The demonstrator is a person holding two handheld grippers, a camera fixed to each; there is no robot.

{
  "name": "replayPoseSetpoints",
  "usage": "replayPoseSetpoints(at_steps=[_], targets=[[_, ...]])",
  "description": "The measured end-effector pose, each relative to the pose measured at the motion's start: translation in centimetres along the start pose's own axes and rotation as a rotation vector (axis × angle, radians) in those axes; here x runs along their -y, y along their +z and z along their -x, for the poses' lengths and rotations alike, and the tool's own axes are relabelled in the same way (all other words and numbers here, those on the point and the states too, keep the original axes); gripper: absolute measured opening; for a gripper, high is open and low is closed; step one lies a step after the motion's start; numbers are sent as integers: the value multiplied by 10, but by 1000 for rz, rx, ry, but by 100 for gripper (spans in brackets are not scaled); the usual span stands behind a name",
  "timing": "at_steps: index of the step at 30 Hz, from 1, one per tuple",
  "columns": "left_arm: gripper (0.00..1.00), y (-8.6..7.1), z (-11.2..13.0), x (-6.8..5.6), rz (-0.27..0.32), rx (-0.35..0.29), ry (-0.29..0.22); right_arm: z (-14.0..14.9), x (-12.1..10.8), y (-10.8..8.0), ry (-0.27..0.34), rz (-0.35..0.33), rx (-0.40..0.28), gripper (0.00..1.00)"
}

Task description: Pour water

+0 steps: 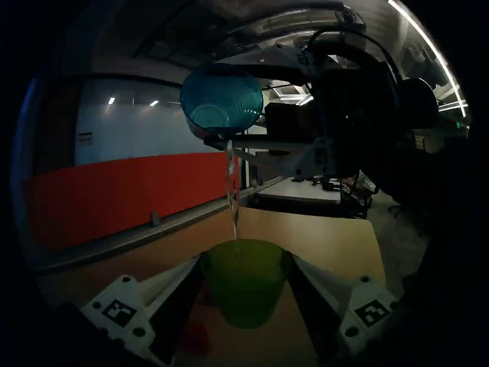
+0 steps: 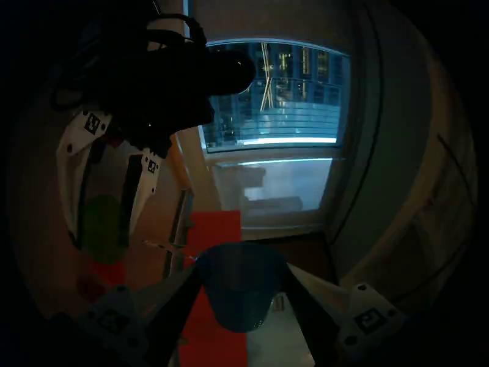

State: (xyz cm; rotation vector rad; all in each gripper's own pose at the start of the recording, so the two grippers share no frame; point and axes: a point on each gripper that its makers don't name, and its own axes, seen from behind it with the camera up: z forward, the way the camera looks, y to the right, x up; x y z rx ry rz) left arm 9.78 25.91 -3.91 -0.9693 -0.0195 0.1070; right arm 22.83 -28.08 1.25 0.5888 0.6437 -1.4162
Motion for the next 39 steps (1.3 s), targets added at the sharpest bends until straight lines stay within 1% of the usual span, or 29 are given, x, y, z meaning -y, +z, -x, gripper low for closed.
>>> replayPoseSetpoints(at_steps=[11, 20, 30, 39], targets=[[89, 0, -1, -2, 3, -1, 1, -5, -2, -1, -55, 12, 3, 91], [88, 0, -2, -2, 4, -3, 0, -10, -3, -5, -99, 28, 2, 91], [88, 0, -5, -5, 9, -7, 3, -21, -6, -10, -166, 45, -3, 91], [88, 1, -7, -4, 7, -15, -2, -30, -5, -13, -208, 44, -8, 91]])
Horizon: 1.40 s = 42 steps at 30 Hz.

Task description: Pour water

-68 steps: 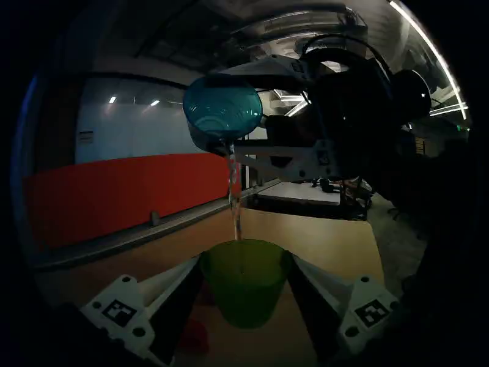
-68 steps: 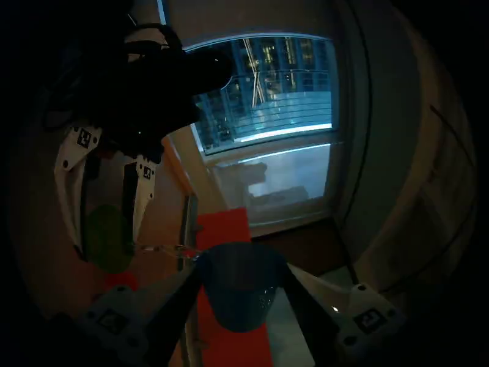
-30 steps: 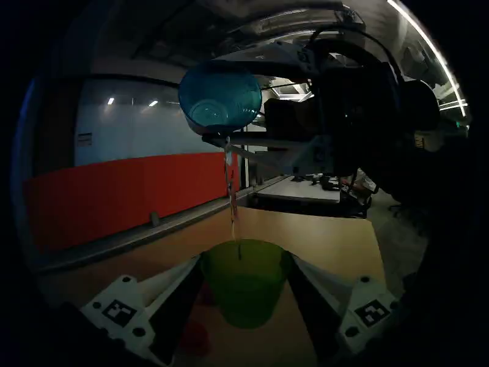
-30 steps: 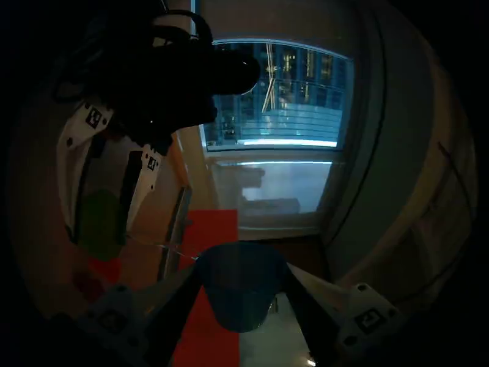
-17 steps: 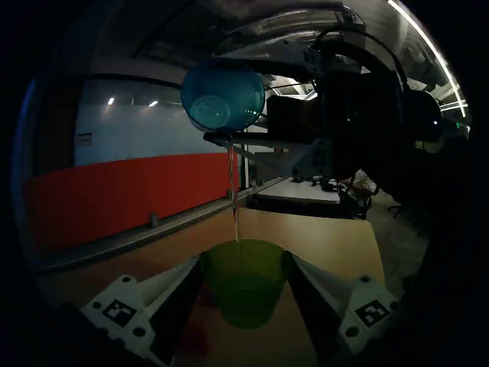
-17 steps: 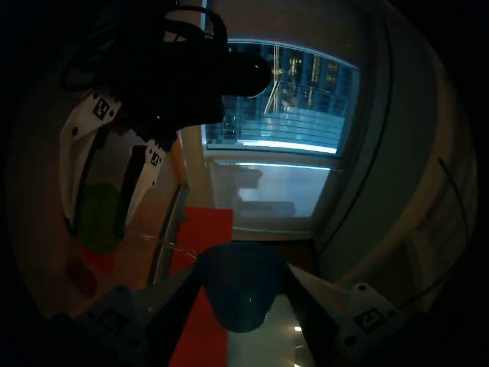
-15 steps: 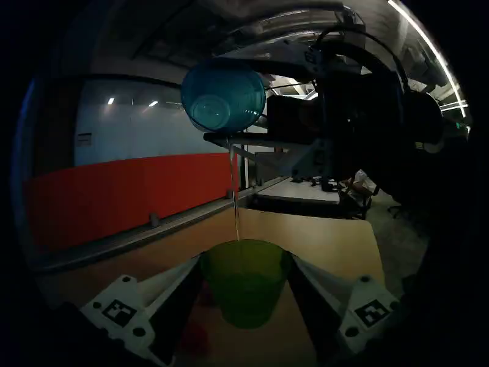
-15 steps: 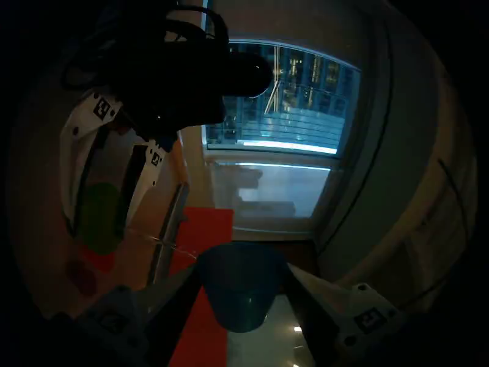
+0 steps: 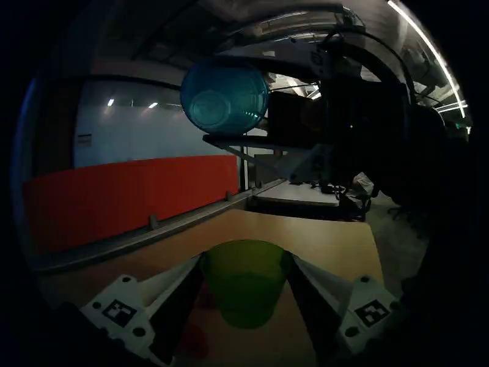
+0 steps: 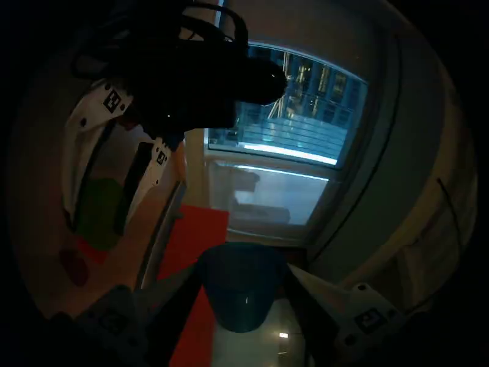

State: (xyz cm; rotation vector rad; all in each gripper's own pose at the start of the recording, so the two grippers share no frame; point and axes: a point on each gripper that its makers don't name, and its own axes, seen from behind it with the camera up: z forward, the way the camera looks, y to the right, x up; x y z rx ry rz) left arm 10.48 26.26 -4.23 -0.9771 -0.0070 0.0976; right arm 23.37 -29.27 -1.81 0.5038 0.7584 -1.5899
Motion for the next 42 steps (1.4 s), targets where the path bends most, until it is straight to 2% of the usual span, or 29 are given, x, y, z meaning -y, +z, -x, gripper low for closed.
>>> replayPoseSetpoints(at_steps=[6, 14, 20, 30, 42], targets=[[88, 0, -1, 0, -2, -2, 3, 1, 2, 1, 12, -4, 5, 91], [88, -2, -3, 0, -5, -6, 4, 8, 3, 1, 121, -7, 5, 91], [88, -3, -3, 1, -9, -7, 7, 20, 5, -2, 278, -16, 12, 91], [88, -4, -3, 1, -14, -6, 13, 22, 12, -9, 602, -61, -3, 91], [88, -2, -2, 3, -22, 2, 25, 6, 9, -18, 891, -84, -47, 91]])
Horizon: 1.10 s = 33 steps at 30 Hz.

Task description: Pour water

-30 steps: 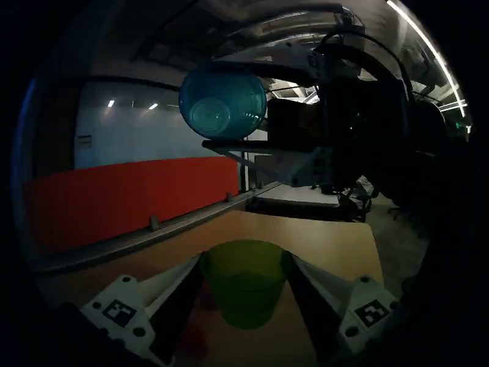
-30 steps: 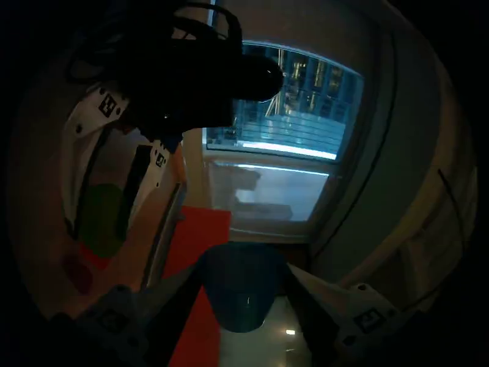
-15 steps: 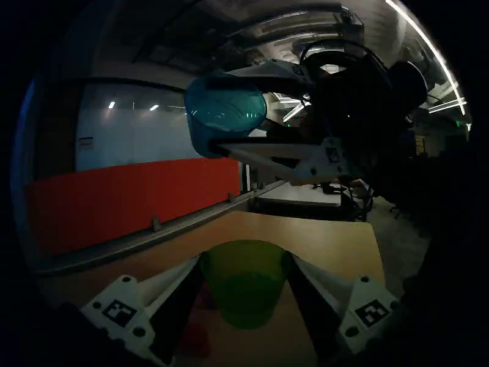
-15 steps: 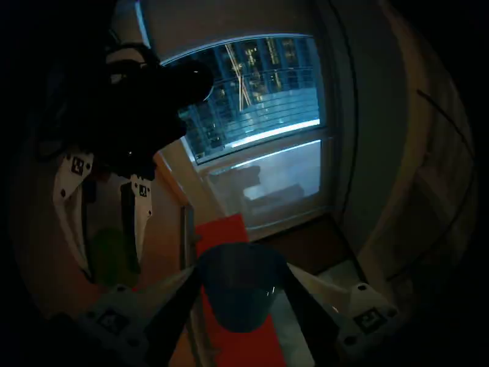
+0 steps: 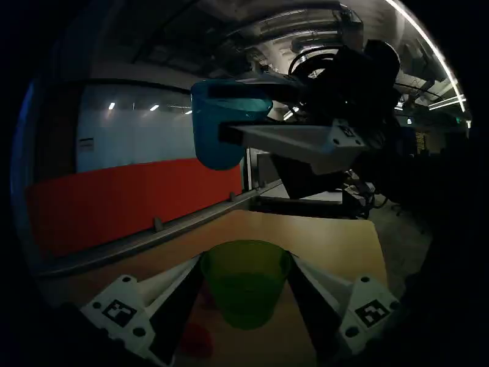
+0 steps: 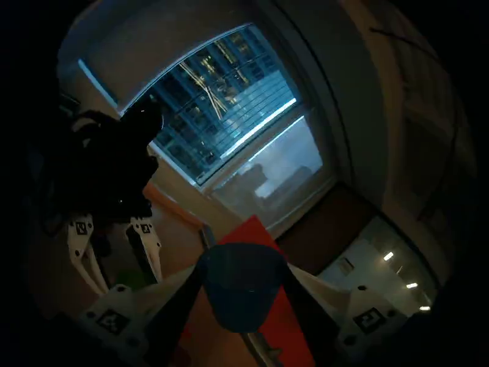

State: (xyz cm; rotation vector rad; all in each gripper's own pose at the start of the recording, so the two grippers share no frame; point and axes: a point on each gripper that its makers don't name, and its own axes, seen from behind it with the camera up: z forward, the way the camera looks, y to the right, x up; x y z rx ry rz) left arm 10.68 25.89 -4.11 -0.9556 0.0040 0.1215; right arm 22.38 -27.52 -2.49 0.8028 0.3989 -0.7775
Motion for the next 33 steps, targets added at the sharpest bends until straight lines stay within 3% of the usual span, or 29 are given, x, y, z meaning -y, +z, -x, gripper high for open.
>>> replayPoseSetpoints(at_steps=[24, 27, 33], targets=[[88, -3, -6, -2, -5, -5, 11, -18, 9, -2, 674, -93, -50, 91], [88, -4, -6, -2, -7, -5, 11, -14, 6, -1, 717, -93, -56, 91], [88, -7, -6, 2, -17, -4, 10, -8, 8, -2, 722, -92, -44, 91]])
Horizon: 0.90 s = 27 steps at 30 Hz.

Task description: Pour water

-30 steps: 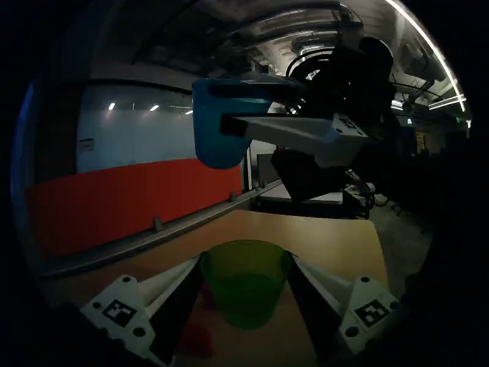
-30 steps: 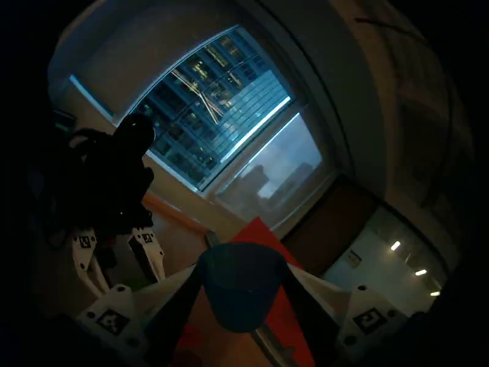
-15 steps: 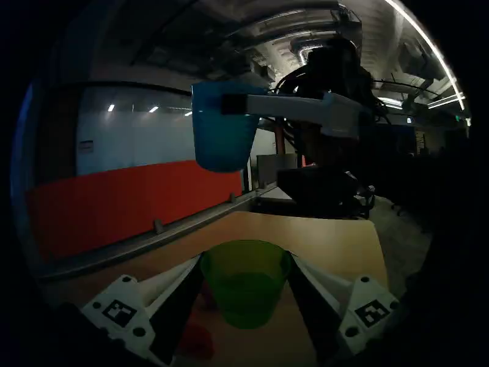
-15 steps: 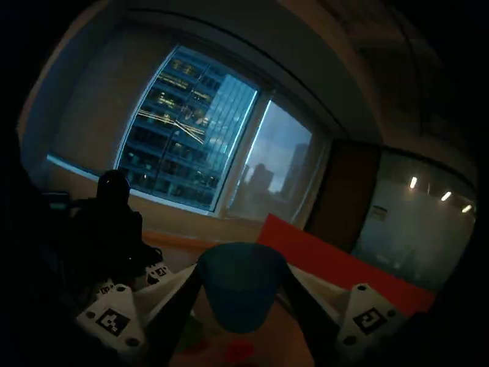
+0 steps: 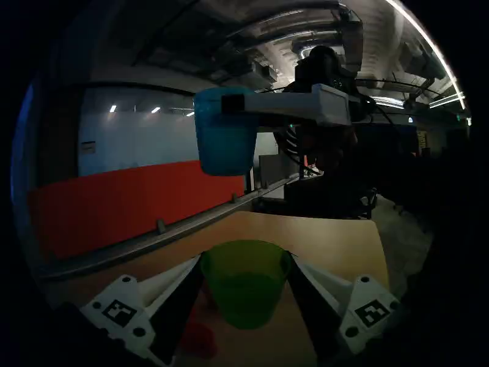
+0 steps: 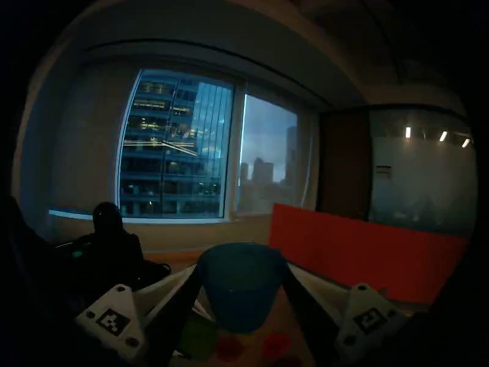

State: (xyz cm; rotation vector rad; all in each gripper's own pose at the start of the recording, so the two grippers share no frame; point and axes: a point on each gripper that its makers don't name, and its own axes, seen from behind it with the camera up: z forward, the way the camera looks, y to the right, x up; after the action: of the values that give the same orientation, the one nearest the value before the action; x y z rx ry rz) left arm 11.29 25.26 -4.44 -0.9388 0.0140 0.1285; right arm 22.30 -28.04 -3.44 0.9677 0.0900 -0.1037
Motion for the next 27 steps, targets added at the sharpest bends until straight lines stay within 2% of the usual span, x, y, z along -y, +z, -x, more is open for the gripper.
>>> replayPoseSetpoints(at_steps=[11, 27], targets=[[88, -12, 2, 11, -35, 4, -1, 3, -13, -14, 24, 28, 5, 90], [88, -37, -8, 24, -82, -1, 7, 7, -50, -52, 45, 122, 10, 91]])
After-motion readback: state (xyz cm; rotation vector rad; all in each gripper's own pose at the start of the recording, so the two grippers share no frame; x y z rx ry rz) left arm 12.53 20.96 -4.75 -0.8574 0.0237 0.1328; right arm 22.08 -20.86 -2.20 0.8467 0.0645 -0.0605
